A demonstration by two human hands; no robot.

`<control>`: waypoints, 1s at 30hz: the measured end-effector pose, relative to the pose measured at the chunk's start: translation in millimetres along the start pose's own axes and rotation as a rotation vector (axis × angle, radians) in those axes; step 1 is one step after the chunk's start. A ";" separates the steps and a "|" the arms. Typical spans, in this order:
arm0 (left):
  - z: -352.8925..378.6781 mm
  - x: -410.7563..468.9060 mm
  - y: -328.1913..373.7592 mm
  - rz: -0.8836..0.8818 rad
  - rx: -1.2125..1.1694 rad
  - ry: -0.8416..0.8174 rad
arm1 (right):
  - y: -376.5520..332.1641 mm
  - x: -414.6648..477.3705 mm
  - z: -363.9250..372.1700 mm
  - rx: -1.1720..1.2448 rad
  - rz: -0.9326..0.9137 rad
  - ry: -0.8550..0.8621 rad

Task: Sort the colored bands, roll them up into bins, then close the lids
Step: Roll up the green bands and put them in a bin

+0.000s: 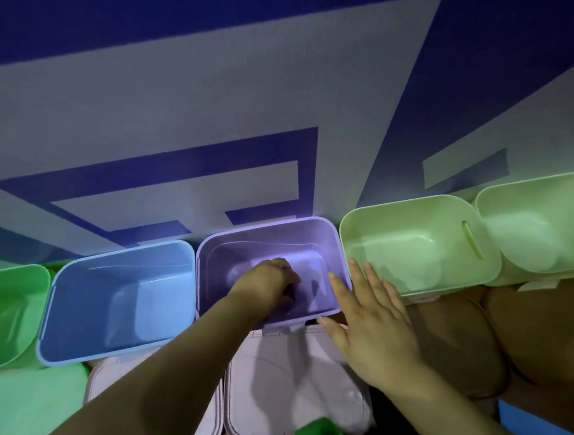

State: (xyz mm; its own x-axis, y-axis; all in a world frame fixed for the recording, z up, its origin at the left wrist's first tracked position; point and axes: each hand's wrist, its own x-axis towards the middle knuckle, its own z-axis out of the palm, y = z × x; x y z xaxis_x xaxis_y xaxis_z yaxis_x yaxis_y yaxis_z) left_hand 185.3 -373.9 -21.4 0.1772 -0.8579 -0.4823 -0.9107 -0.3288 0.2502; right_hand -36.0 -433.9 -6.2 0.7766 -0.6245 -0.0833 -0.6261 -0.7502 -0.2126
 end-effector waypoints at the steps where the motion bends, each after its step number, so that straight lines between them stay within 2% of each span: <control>1: 3.1 2.0 -1.5 0.032 -0.008 -0.009 | -0.6 -0.6 0.9 0.002 0.009 -0.008; 3: 2.8 -2.3 -3.0 0.067 -0.024 0.015 | -1.8 -2.8 0.6 -0.002 0.019 -0.016; 8: -9.0 -42.4 4.6 -0.065 -0.163 0.183 | -8.3 -25.5 -11.2 -0.012 0.000 -0.009; 13: 0.5 -132.0 26.1 -0.075 -0.259 0.473 | -16.3 -73.7 -19.0 0.087 -0.031 0.033; 16: 37.5 -186.6 41.1 -0.036 -0.250 0.566 | -21.9 -109.2 -6.9 0.178 -0.017 -0.024; 21: 131.0 -247.5 58.3 -0.079 -0.361 0.532 | -33.5 -160.5 23.1 0.181 -0.062 -0.130; 27: 220.6 -271.3 49.6 -0.262 -0.511 0.259 | -45.7 -188.9 58.8 0.148 -0.096 -0.273; 30: 233.8 -273.6 48.9 -0.298 -0.508 0.203 | -46.0 -193.7 64.2 0.110 -0.110 -0.297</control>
State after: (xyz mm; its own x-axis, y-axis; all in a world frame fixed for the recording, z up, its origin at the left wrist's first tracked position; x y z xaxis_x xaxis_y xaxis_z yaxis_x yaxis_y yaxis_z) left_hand 4.9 -62.9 -73.5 0.5097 -0.7417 -0.4359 -0.5287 -0.6698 0.5214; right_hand -153.1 -264.5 -42.8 0.8358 -0.4381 -0.3309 -0.5385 -0.7716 -0.3385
